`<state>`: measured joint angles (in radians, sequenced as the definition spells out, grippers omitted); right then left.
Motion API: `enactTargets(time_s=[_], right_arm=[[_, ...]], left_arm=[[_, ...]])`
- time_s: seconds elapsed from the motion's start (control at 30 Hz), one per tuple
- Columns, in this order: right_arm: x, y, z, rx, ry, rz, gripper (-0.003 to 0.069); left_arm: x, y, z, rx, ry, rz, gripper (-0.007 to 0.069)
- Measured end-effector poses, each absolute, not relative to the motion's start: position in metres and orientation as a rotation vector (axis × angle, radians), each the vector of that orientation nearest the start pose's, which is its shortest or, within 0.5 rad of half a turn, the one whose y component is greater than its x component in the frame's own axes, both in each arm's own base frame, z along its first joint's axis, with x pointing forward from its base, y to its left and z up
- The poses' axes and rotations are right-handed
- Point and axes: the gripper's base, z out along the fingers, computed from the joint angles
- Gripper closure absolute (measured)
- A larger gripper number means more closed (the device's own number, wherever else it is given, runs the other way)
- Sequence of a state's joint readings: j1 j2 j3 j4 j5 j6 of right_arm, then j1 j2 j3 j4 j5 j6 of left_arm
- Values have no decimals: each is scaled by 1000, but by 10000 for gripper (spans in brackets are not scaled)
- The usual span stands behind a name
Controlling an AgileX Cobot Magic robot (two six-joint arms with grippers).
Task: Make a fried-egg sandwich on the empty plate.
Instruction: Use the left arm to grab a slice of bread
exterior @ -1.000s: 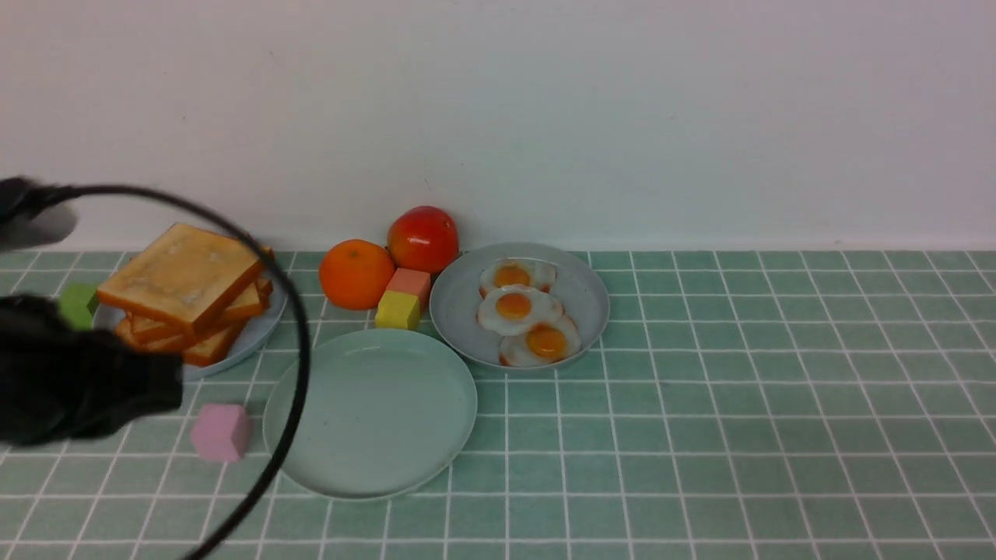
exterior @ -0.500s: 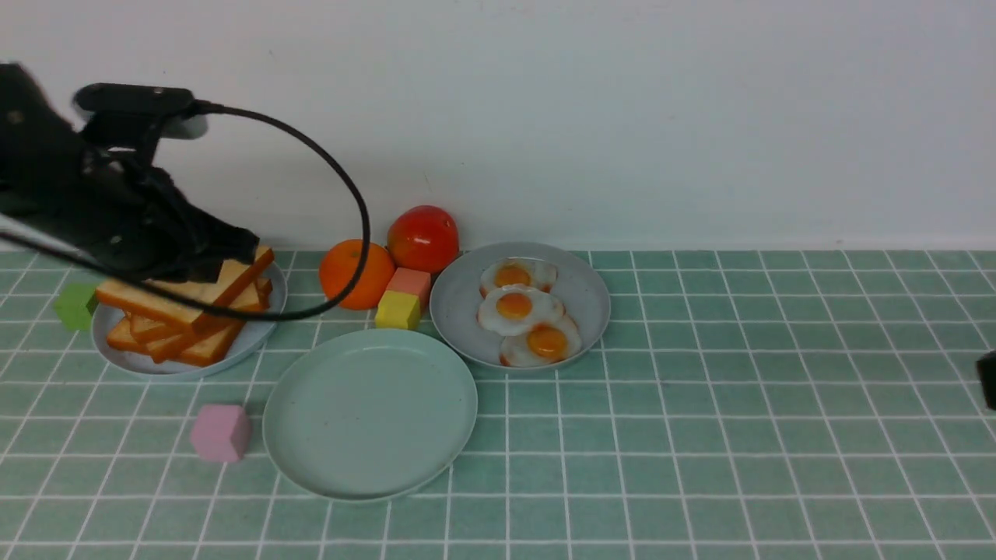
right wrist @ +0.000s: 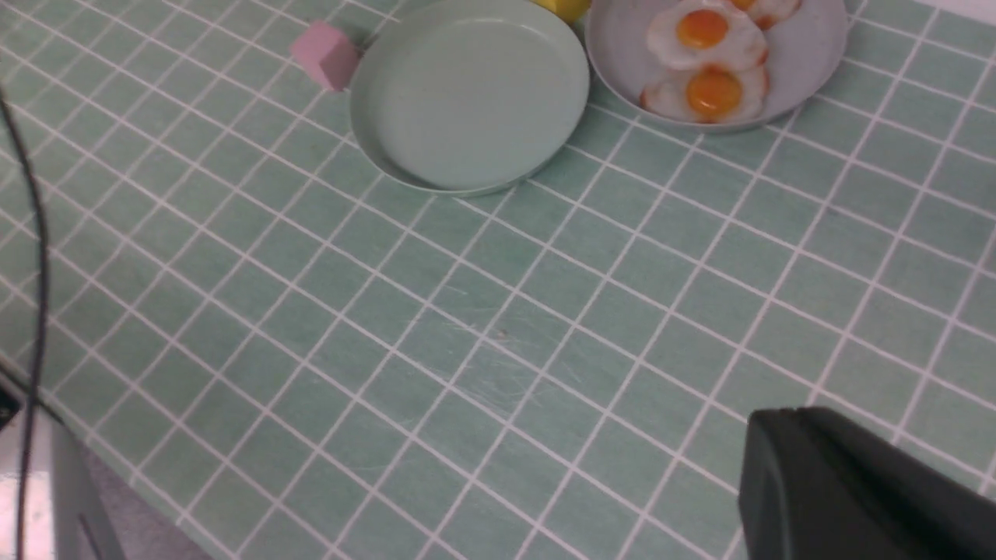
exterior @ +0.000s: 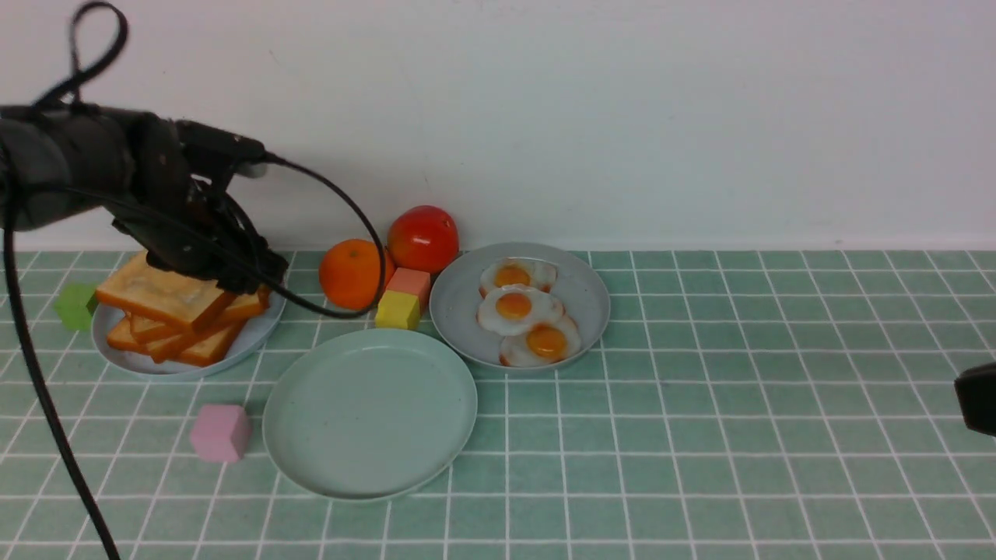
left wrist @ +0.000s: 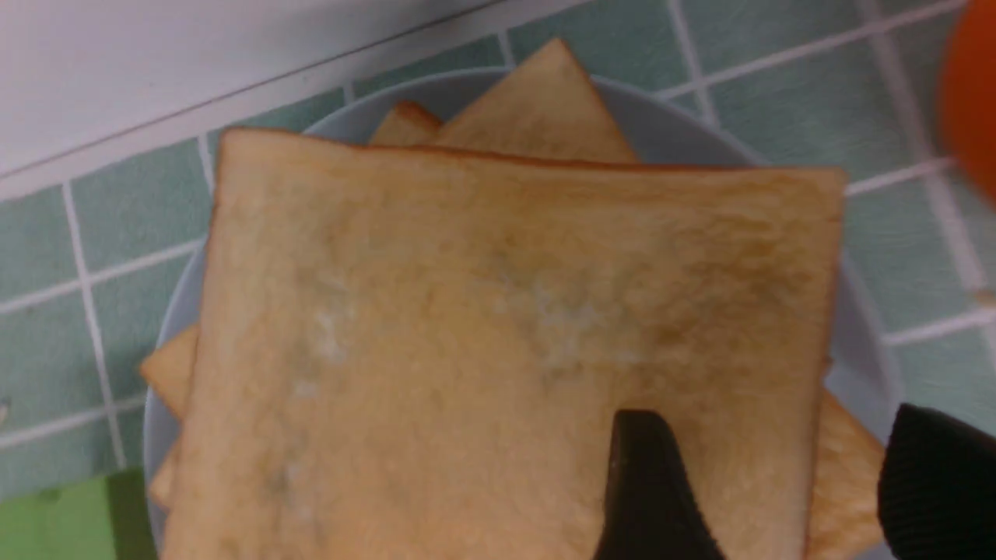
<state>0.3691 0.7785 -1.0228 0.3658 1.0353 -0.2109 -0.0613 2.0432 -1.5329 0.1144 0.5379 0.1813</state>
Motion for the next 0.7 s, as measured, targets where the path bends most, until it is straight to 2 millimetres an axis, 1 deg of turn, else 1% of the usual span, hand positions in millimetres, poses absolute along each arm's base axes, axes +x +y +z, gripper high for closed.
enactTargets(time_s=[0.1, 0.2, 0.27, 0.33, 0.37, 0.47, 0.5, 0.53, 0.63, 0.7], right_arm=[[104, 72, 398, -598, 2178, 570, 648], [104, 74, 398, -595, 2177, 594, 648], [103, 74, 399, -594, 2177, 613, 647], [103, 75, 399, -593, 2177, 617, 645], [103, 75, 399, -593, 2176, 619, 645], [103, 75, 399, -593, 2176, 620, 645], [103, 75, 399, -593, 2176, 620, 645], [103, 75, 399, -593, 2176, 620, 645], [102, 75, 399, -594, 2179, 621, 645], [102, 75, 398, -609, 2178, 615, 644]], left_arm=[[456, -21, 195, 441, 2482, 197, 214], [457, -21, 193, 450, 2480, 205, 236], [458, -21, 194, 449, 2480, 206, 284], [458, -21, 194, 448, 2486, 205, 365], [458, -21, 194, 448, 2486, 205, 365], [457, -21, 193, 436, 2498, 190, 512], [457, -21, 193, 436, 2498, 190, 519], [457, -22, 194, 430, 2500, 185, 546], [453, -22, 202, 413, 2506, 169, 550], [444, -25, 216, 399, 2540, 147, 550]])
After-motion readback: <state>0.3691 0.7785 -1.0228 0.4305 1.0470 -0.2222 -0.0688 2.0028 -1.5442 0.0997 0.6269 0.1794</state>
